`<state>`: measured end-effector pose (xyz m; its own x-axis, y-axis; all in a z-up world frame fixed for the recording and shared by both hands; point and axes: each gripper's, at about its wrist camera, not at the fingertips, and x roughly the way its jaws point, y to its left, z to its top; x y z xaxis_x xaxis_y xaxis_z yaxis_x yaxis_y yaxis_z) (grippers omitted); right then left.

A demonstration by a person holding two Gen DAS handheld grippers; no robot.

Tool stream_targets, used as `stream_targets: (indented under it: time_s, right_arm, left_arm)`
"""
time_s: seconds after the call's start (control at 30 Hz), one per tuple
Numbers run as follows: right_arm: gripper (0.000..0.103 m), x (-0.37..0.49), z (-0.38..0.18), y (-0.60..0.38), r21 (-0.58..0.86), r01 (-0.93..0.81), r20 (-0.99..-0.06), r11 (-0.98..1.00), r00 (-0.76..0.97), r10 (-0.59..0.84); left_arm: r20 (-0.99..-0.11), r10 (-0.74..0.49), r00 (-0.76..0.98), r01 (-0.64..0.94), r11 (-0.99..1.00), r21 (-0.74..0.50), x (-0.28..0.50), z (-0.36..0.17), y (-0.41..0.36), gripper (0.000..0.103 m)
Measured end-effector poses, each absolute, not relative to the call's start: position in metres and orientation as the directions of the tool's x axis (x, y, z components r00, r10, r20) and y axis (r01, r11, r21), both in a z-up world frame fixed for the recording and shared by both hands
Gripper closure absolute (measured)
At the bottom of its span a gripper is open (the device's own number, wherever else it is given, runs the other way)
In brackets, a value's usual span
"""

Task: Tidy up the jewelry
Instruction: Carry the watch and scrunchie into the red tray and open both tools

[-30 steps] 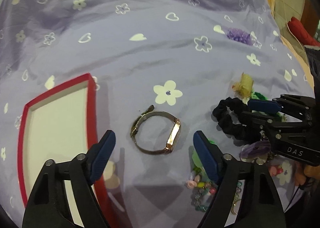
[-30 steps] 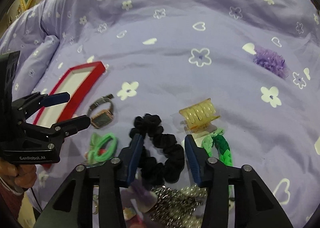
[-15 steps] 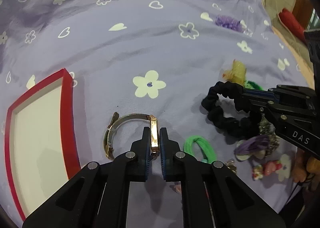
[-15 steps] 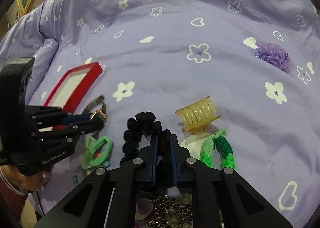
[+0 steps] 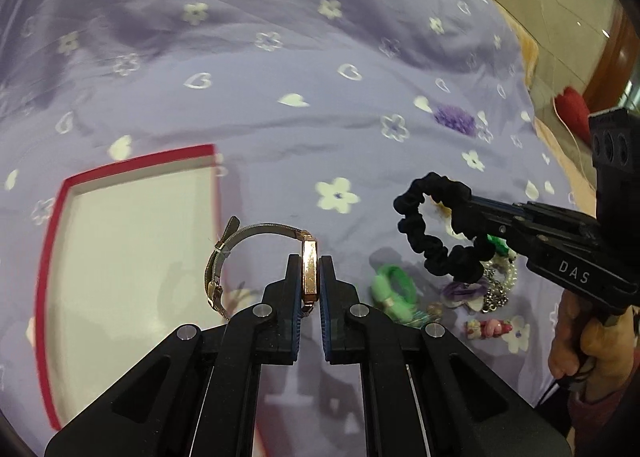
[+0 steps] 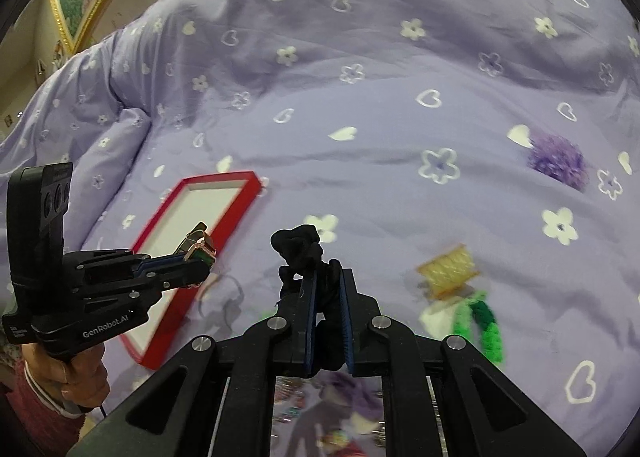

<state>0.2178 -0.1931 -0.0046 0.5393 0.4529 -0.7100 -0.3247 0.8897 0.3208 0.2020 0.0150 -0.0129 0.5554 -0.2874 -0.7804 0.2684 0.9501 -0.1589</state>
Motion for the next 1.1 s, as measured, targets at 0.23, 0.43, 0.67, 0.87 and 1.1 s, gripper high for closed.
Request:
stream_targets:
  time_s: [0.23,0.43,0.67,0.87,1.1]
  right_arm:
    - [0.093,0.22,0.005,-0.151,0.341,-0.383,-0.688,0.858,0.52,0.506]
    - [0.093,0.233,0.009,-0.11,0.391,-0.413,-0.667,0.823,0.489,0.562]
    - [0.093,0.253,0.005,-0.052,0.41,-0.46,-0.664,0.787,0.44,0.604]
    - [0.093,0.277,-0.014,-0.015,0.432,-0.461,-0.688,0.775,0.388,0.614]
    - [0.093,0.304,-0.046,0.006,0.435,-0.442,-0.732,0.784,0.334,0.594]
  left_arm:
    - [-0.775,-0.239,0.584,0.188,0.969,-0.157,0.197,-0.008,0.061,0.096]
    - [-0.777,-0.193,0.599,0.109,0.981,-0.159,0.2,-0.012,0.103,0.096]
    - [-0.795,-0.136,0.591,0.046,0.99,-0.135,0.218,-0.021,0.141,0.096]
    - [-0.826,-0.097,0.555,0.001,0.993,-0.116,0.248,-0.043,0.166,0.096]
    - [-0.863,-0.049,0.502,-0.012,0.998,-0.063,0.275,-0.069,0.171,0.096]
